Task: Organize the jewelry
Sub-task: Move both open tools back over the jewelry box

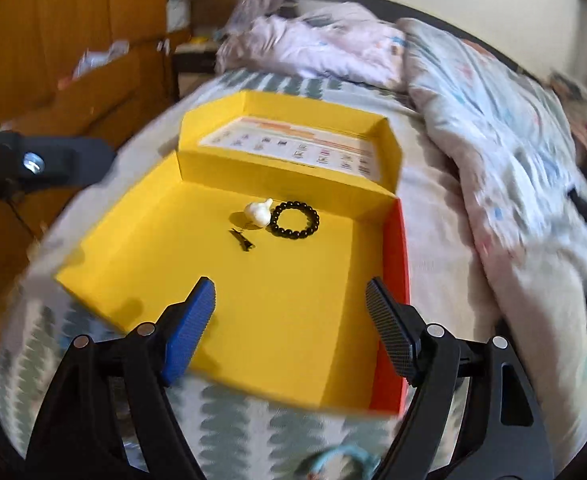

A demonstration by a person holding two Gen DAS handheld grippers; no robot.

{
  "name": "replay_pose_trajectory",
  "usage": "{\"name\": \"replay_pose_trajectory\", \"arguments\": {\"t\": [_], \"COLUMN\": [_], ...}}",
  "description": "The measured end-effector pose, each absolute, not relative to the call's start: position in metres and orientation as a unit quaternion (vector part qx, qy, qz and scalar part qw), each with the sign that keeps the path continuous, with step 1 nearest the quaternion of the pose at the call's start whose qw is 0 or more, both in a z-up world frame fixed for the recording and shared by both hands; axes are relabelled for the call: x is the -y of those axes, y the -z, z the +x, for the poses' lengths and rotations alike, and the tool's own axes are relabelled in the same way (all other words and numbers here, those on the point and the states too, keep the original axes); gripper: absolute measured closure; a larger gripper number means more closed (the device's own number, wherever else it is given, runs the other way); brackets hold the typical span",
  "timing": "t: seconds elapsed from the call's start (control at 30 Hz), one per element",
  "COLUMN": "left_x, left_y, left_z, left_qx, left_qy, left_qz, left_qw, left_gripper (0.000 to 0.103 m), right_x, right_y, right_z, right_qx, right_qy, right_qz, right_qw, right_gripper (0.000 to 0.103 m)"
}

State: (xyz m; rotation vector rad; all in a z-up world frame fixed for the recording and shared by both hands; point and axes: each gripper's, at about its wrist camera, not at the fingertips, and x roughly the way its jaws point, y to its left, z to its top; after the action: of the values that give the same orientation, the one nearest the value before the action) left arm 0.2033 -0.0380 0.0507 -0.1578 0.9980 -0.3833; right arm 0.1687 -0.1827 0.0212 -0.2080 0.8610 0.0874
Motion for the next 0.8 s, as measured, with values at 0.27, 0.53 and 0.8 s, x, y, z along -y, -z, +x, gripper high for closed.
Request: {"name": "replay_pose_trajectory", "arguments": {"t": [0.27, 0.53, 0.8], "left_x": [0.07, 0.084, 0.081], "left_y": [0.006, 0.035, 0.054], "left_z": [0.257, 0.301, 0.316], "left_qx": [-0.53, -0.559, -0.576], "left_qy": [0.205, 0.19, 0.163], "left_qz": [-0.061, -0.051, -0.044], "left_qw": [0.821, 0.805, 0.8], "left_gripper": [0.013, 0.013, 0.013], "right_x": [0.199, 0.184, 0.189], "right_y": [0.004, 0.023, 0.036], "right_z": [0.216, 0.236, 0.242], "right_qx": [-0.455, -0.45, -0.453], "right_qy": [-0.086, -0.108, -0.115], "right_qz": [-0.096, -0.16, -0.178], "right_qw": [0.881, 0.872, 0.866], "right_gripper": [0.024, 0.024, 0.024]}}
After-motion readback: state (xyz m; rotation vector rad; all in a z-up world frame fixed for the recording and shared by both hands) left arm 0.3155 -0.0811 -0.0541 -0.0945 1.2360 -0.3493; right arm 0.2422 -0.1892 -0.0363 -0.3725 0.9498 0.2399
